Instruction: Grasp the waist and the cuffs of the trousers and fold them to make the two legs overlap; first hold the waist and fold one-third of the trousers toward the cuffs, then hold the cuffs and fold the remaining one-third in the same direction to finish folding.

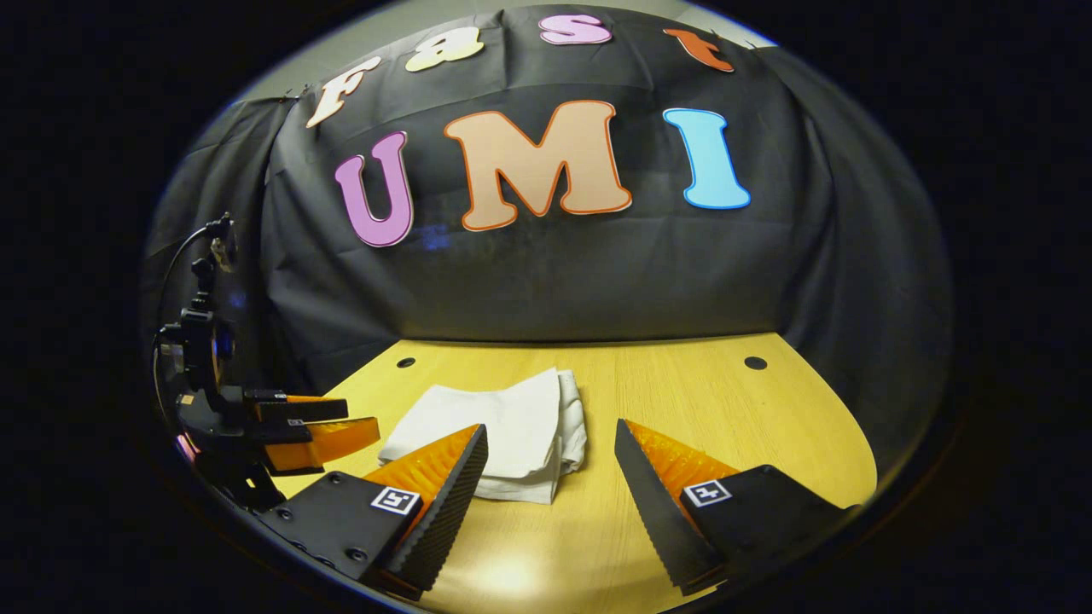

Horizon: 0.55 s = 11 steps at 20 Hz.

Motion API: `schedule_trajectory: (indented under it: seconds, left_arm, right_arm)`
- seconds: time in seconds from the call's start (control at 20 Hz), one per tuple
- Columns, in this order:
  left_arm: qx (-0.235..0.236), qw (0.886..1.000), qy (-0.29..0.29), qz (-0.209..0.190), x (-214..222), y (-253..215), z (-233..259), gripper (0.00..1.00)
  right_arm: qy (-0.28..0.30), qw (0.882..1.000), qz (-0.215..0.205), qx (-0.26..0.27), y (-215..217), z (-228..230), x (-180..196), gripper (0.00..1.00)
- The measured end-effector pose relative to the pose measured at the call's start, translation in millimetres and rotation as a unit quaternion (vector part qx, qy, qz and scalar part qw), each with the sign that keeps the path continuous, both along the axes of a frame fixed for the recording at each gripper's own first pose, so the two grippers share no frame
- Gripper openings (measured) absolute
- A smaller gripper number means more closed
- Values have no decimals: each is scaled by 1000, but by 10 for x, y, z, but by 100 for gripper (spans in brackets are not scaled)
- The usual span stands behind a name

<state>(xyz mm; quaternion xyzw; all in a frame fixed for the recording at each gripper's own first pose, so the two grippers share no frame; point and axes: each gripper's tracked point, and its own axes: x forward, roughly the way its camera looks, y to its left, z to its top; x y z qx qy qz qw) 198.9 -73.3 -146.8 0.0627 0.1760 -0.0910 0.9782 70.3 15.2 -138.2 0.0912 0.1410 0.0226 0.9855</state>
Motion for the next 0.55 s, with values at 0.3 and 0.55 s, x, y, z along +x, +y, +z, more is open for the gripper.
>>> schedule_trajectory:
  seconds: [0.3, 0.55]
  left_arm:
    - [-2, 1000, 2, -7, -88, 121, 24, 95]
    - [1, 1000, 0, -24, -64, 102, 51, 95]
  right_arm:
    - [-4, 1000, -2, -1, 179, 63, 35, 96]
    - [-3, 1000, -13, -6, 182, 88, 32, 96]
